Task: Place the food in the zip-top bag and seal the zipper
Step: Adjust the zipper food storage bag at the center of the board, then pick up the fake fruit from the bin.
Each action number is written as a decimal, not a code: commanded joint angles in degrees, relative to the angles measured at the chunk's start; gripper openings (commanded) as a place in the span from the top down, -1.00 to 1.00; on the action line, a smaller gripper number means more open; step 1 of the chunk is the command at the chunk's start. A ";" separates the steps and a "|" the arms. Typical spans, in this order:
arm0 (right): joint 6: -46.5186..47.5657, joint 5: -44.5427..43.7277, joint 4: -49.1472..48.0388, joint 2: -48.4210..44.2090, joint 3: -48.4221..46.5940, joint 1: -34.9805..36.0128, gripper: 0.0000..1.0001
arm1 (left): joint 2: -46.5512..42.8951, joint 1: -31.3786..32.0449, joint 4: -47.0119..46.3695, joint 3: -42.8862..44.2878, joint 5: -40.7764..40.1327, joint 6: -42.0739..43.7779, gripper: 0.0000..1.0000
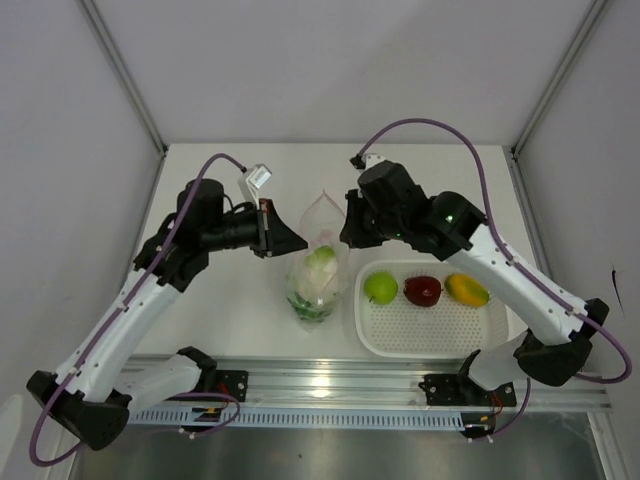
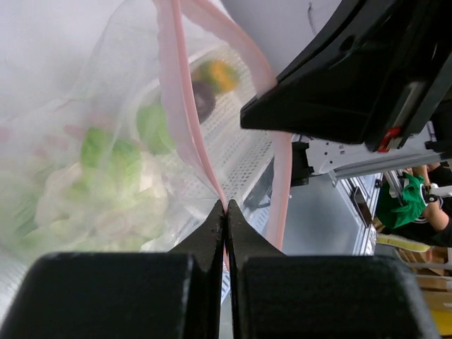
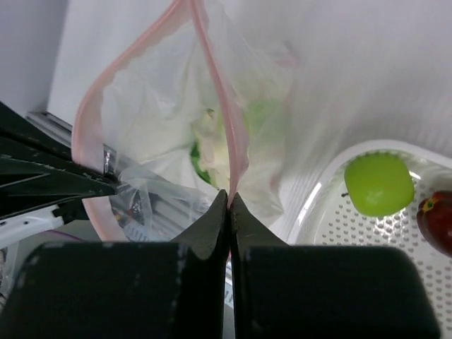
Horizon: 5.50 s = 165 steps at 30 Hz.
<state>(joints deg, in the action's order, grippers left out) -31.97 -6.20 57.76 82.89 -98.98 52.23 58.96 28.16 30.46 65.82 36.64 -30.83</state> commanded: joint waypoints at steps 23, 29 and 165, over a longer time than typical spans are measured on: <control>2.26 -4.09 -0.02 -6.07 1.16 0.68 0.28 | -2.35 -0.30 1.45 -0.33 -2.98 2.53 0.99; 1.65 -7.51 6.65 -10.38 -2.53 -0.72 -0.60 | -2.62 -0.30 0.48 -1.66 -3.07 2.26 0.99; -15.76 -7.51 -33.95 -28.03 71.30 -31.93 -0.03 | -3.15 -0.30 -0.84 -4.48 0.18 1.12 0.99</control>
<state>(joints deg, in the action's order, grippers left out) -49.17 -12.56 22.48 58.39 -27.11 19.73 56.86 28.14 30.20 60.93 35.81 -29.54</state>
